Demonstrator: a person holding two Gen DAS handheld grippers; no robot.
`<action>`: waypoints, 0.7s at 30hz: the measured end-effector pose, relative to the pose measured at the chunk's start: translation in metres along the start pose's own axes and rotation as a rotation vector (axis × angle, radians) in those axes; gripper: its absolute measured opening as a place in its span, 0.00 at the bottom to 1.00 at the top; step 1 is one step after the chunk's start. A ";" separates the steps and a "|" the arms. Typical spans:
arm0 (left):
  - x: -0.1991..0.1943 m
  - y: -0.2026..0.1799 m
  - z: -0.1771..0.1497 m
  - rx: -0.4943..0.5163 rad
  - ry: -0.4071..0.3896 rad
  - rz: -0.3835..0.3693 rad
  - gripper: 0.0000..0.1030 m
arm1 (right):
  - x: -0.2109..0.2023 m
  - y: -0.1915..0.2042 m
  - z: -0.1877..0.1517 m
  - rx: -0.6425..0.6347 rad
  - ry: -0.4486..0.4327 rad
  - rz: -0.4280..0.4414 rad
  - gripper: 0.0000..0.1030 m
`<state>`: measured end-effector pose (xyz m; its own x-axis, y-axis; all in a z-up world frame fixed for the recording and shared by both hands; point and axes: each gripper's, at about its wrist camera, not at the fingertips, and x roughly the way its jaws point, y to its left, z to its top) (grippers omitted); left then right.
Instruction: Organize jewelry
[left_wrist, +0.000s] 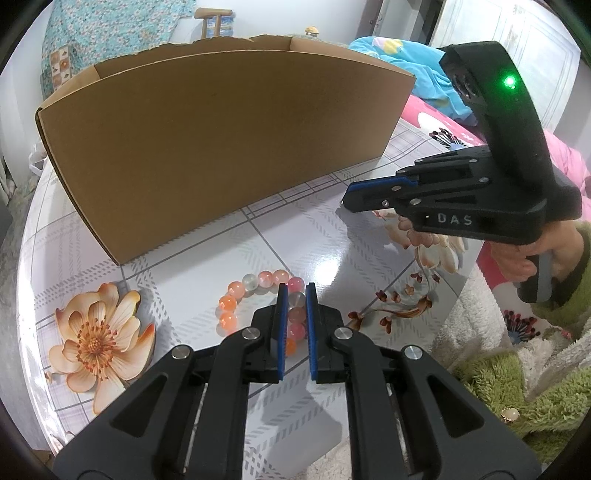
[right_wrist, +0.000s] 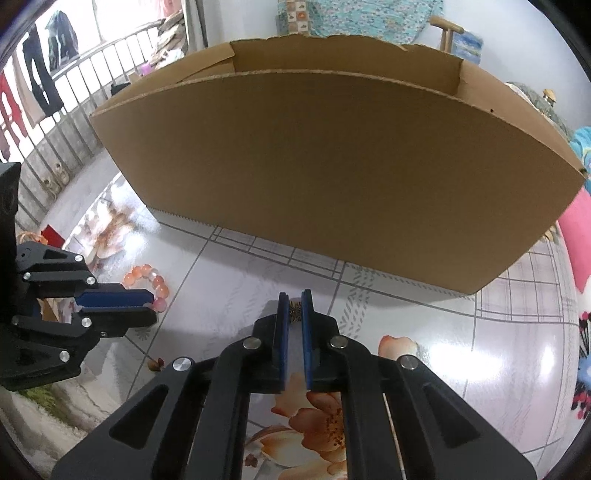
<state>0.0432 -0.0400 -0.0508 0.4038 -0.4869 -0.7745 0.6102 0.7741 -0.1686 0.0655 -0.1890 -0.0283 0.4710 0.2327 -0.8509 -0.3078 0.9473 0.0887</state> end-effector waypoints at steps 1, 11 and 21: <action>0.000 0.000 0.000 0.000 0.000 0.000 0.08 | -0.002 -0.001 -0.001 0.002 -0.003 0.001 0.07; -0.016 0.006 0.002 -0.037 -0.050 0.004 0.08 | -0.036 -0.012 -0.003 0.044 -0.071 0.011 0.07; -0.069 0.019 0.016 -0.132 -0.177 -0.040 0.08 | -0.076 -0.015 0.008 0.062 -0.210 0.051 0.07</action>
<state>0.0382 0.0020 0.0089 0.5017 -0.5726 -0.6484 0.5379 0.7936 -0.2845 0.0410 -0.2193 0.0389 0.6202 0.3150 -0.7184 -0.2867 0.9435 0.1662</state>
